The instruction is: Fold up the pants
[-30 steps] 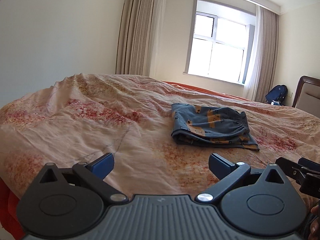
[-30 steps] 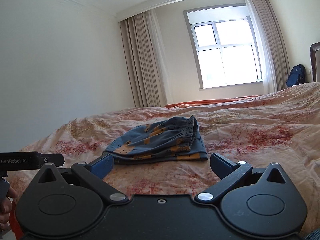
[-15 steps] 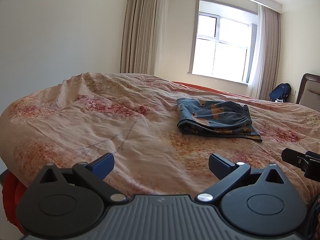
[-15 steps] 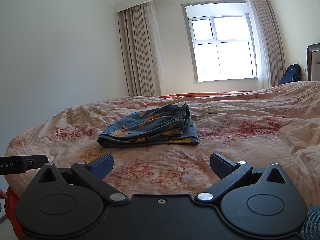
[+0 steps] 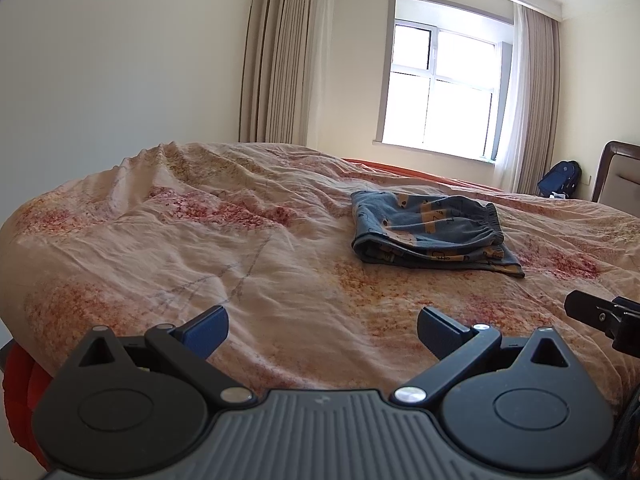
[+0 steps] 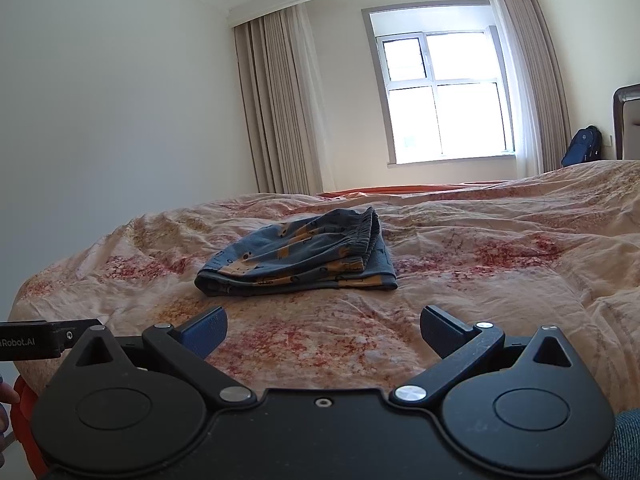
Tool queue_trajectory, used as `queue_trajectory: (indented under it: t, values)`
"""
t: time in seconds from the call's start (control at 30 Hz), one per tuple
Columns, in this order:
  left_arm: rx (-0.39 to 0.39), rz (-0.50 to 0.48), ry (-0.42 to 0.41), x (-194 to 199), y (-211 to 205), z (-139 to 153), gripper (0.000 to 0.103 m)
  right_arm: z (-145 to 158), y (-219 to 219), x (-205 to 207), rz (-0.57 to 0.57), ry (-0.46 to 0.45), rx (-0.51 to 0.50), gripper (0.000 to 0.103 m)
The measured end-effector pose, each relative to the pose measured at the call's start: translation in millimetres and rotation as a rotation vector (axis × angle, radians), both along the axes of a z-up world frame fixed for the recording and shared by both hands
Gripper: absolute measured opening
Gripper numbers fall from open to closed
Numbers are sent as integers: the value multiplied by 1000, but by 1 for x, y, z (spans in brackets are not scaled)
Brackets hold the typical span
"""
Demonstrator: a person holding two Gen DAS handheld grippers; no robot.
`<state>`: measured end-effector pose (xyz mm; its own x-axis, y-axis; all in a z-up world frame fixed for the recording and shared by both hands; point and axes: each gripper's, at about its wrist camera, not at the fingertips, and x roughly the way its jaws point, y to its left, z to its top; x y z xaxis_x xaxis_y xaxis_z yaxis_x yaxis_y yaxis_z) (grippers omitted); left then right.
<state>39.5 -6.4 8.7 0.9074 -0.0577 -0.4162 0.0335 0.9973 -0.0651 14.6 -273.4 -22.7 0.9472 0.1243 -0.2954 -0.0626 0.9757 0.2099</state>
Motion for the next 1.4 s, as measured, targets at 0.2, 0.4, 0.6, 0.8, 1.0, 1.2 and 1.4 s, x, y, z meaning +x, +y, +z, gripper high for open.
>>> queue_trajectory:
  t: [0.2,0.4,0.6,0.8,1.0,1.2,1.4]
  values:
    - [1,-5,9,2,-1,-2,103,0,0,1,2,2,-4,103]
    - [-3,-11,16,3,-1,-5,103,-1,2,1,9,1,-13,103]
    - [1,-18,20,5,-3,-5,103,-1,2,1,11,1,-14,103]
    - [1,-15,21,6,-2,-5,103,-2,2,2,10,3,-14,103]
    - [0,-13,26,6,-2,-5,103,-2,2,2,10,2,-14,103]
    - [18,-9,-13,1,-3,-5,103,-2,2,2,15,1,-17,103]
    - [20,-7,-14,1,-5,-6,103,-3,3,2,16,2,-19,103]
